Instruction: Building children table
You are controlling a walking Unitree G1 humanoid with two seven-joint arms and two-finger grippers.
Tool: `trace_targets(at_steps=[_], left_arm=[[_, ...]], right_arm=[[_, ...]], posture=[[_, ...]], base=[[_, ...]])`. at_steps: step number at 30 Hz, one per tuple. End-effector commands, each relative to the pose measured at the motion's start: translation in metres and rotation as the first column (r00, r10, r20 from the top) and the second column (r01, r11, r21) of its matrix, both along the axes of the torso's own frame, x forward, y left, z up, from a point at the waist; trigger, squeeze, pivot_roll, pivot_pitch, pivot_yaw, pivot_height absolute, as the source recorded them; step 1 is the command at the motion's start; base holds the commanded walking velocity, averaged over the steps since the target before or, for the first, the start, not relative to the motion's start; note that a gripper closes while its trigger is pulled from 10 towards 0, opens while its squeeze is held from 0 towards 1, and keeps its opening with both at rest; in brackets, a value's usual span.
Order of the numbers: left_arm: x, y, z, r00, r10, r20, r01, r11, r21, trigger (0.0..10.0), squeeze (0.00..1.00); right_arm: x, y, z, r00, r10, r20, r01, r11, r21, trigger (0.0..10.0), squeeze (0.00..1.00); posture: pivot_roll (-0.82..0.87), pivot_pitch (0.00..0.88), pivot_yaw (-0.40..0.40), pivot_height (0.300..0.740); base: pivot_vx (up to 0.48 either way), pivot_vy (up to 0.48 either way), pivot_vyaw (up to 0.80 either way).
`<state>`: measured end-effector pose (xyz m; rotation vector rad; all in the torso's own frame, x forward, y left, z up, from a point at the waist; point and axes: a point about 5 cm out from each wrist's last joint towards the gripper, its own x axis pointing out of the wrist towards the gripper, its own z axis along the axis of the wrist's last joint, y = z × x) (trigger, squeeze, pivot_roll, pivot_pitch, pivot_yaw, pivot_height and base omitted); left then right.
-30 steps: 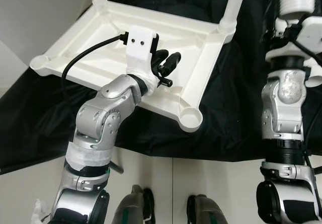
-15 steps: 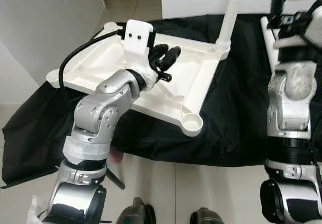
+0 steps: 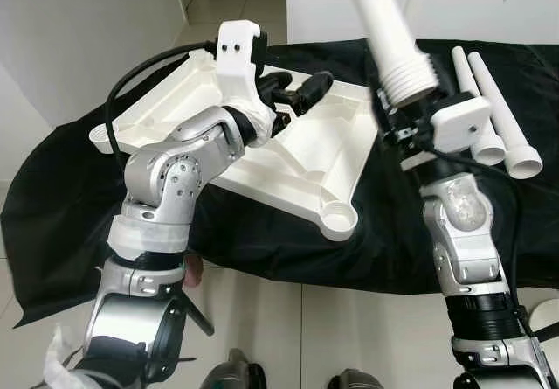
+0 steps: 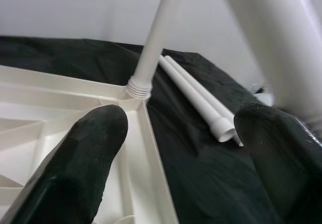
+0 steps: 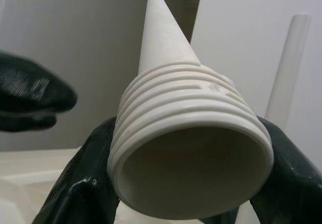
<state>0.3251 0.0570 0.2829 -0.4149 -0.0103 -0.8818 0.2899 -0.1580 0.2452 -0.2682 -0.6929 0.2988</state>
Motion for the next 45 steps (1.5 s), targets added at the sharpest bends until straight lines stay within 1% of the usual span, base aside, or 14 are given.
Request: trace_targets(at_steps=[1,6,9,17,18,20,25,29,32,34,35,37,41,45], left_arm=[[-0.01,-0.004,0.012,0.957,-0.281,0.074,0.287,0.954,-0.089,10.0,0.0],[-0.008,-0.002,0.013,0.949,-0.31,0.05,0.314,0.942,-0.116,10.0,0.0],[-0.005,-0.004,0.016,0.921,-0.389,-0.03,0.376,0.905,-0.201,10.0,0.0],[-0.001,-0.008,0.013,0.892,-0.436,-0.117,0.4,0.884,-0.242,10.0,0.0],[0.0,-0.009,0.013,0.879,-0.454,-0.148,0.401,0.87,-0.288,10.0,0.0],[0.001,-0.009,0.014,0.868,-0.468,-0.165,0.402,0.858,-0.319,10.0,0.0],[0.01,-0.012,0.01,0.861,-0.444,-0.247,0.35,0.871,-0.345,10.0,0.0],[0.011,-0.012,0.011,0.858,-0.447,-0.253,0.346,0.867,-0.359,10.0,0.0],[0.02,-0.011,0.016,0.862,-0.422,-0.279,0.306,0.874,-0.378,10.0,0.0],[0.026,-0.01,0.018,0.871,-0.392,-0.297,0.271,0.886,-0.375,10.0,0.0],[0.035,-0.006,0.019,0.878,-0.348,-0.328,0.22,0.903,-0.368,10.0,0.0],[0.044,0.0,0.022,0.886,-0.309,-0.345,0.171,0.91,-0.377,10.0,0.0],[0.048,0.004,0.024,0.888,-0.287,-0.358,0.142,0.914,-0.379,10.0,0.0],[0.066,0.022,0.024,0.903,-0.138,-0.407,-0.001,0.946,-0.324,10.0,0.0]], right_arm=[[-0.003,0.003,-0.003,0.999,0.041,-0.016,-0.041,0.999,-0.011,10.0,0.0],[-0.003,0.004,-0.009,0.998,0.045,-0.039,-0.045,0.999,-0.021,10.0,0.0],[-0.006,0.006,-0.016,0.996,0.052,-0.067,-0.055,0.998,-0.038,10.0,0.0],[-0.008,0.01,-0.02,0.993,0.07,-0.091,-0.075,0.996,-0.054,10.0,0.0],[-0.008,0.011,-0.022,0.993,0.075,-0.096,-0.081,0.995,-0.056,10.0,0.0],[-0.009,0.012,-0.023,0.992,0.079,-0.101,-0.085,0.995,-0.057,10.0,0.0],[-0.012,0.02,-0.027,0.987,0.112,-0.114,-0.12,0.991,-0.063,10.0,0.0],[-0.012,0.021,-0.028,0.986,0.117,-0.118,-0.125,0.99,-0.065,10.0,0.0],[-0.015,0.025,-0.031,0.984,0.13,-0.125,-0.14,0.987,-0.074,10.0,0.0],[-0.017,0.026,-0.033,0.982,0.137,-0.128,-0.148,0.986,-0.077,10.0,0.0],[-0.02,0.028,-0.034,0.98,0.146,-0.132,-0.157,0.984,-0.08,10.0,0.0],[-0.025,0.029,-0.035,0.98,0.147,-0.133,-0.159,0.984,-0.081,10.0,0.0],[-0.027,0.028,-0.036,0.98,0.148,-0.135,-0.159,0.984,-0.078,10.0,0.0],[-0.038,0.023,-0.043,0.979,0.131,-0.158,-0.146,0.985,-0.089,10.0,0.0]], posture=[[-0.04,0.0,0.091,0.74],[-0.05,0.0,0.101,0.74],[-0.05,0.0,0.111,0.74],[-0.06,0.0,0.122,0.74],[-0.06,0.0,0.127,0.74],[-0.06,0.0,0.127,0.74],[-0.05,0.0,0.133,0.74],[-0.05,0.0,0.133,0.74],[-0.05,0.001,0.14,0.74],[-0.05,0.002,0.142,0.74],[-0.06,0.004,0.145,0.74],[-0.06,0.009,0.151,0.74],[-0.06,0.01,0.152,0.74],[-0.07,0.01,0.161,0.74]], base=[[0.0,0.0,0.0],[0.0,0.0,0.0],[0.0,0.0,0.0],[0.0,0.0,0.0],[0.0,0.0,0.0],[0.0,0.0,0.0],[0.0,0.0,0.0],[0.0,0.0,0.0],[0.0,0.0,0.0],[0.0,0.0,0.0],[0.0,0.0,0.0],[0.0,0.0,0.0],[0.0,0.0,0.0],[0.0,0.0,0.0]])
